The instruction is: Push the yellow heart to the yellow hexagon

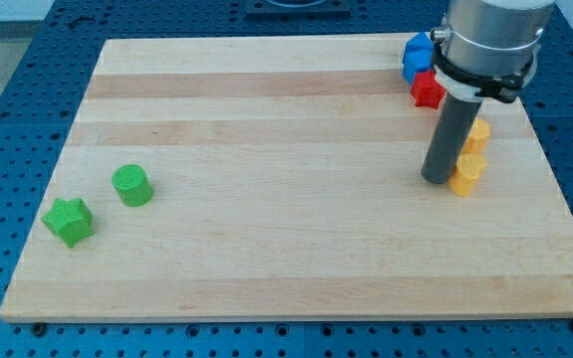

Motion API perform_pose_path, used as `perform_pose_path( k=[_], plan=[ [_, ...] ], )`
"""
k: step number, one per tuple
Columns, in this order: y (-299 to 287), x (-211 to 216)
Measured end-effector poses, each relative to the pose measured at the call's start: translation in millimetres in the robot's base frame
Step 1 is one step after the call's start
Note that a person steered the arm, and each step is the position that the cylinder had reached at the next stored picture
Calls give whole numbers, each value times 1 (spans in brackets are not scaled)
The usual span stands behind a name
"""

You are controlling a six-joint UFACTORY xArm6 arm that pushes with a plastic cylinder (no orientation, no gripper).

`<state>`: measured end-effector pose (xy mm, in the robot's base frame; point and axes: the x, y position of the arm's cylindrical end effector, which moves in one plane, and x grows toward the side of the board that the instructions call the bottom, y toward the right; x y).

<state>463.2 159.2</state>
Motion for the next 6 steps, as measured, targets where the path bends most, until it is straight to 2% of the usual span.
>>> perform_pose_path(
  k=[2, 6],
  plan=[
    [-4, 30],
    [-2, 24]
  ],
)
